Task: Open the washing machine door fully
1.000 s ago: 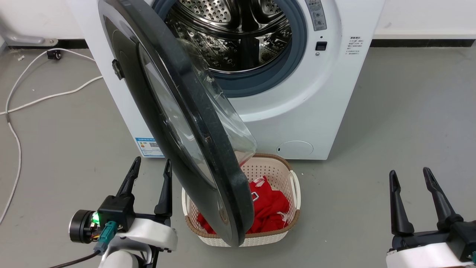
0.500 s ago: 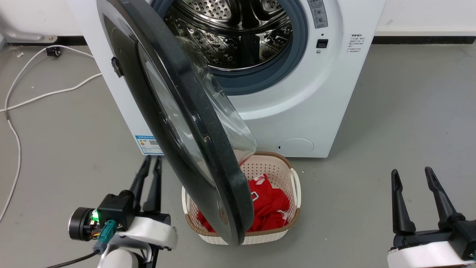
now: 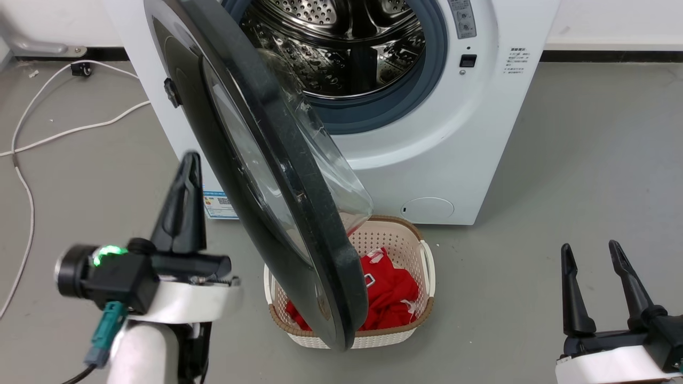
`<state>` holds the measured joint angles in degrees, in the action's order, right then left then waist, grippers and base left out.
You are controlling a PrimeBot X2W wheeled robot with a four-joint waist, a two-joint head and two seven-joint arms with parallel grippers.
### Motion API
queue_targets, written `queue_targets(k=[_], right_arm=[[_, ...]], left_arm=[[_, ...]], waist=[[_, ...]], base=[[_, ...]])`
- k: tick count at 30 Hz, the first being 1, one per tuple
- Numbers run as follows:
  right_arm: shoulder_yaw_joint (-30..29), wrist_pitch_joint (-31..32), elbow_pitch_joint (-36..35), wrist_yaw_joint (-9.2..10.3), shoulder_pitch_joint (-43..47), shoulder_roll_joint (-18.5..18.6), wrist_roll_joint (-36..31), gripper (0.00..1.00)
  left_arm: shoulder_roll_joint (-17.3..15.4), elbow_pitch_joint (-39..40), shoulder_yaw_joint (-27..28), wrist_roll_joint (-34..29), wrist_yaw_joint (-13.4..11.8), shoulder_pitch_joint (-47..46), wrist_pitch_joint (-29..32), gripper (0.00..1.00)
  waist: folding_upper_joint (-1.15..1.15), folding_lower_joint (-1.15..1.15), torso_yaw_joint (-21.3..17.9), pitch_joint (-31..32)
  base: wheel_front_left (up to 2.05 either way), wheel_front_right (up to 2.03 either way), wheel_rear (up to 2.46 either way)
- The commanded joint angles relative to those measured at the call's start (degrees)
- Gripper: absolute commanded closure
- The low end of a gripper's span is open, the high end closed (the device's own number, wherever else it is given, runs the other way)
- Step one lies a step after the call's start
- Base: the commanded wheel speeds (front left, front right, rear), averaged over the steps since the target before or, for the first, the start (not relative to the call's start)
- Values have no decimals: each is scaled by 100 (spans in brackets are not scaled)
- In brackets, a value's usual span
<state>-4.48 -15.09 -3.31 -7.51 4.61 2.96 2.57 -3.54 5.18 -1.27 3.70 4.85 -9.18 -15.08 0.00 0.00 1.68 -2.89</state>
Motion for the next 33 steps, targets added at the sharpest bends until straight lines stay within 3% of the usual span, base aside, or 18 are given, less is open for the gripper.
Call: queue_targets(k=[1, 9, 15, 21, 33], right_arm=[[-8, -8, 24, 4, -69, -16, 35, 0], [-22, -8, 41, 4, -116, -15, 38, 0], [0, -8, 95, 4, -118, -15, 59, 0], [1, -8, 158, 4, -104, -16, 96, 0], [17, -8, 279, 4, -3, -15, 131, 0]], left_arm=[[-2, 328, 7, -36, -19, -147, -13, 100], [19, 1758, -133, -70, 12, -820, -13, 100], [36, 2366, -612, 56, 93, -1111, -8, 100], [43, 2467, -1512, 277, 172, -791, 98, 100], [-141, 2099, -3000, 833, 242, 352, 1010, 100]], waist=[[0, 0, 18, -4], [0, 0, 52, -69], [0, 0, 11, -82], [0, 0, -51, -62], [0, 0, -22, 24]], base=[[0, 0, 0], [0, 0, 0], [0, 0, 0], [0, 0, 0], [0, 0, 0]])
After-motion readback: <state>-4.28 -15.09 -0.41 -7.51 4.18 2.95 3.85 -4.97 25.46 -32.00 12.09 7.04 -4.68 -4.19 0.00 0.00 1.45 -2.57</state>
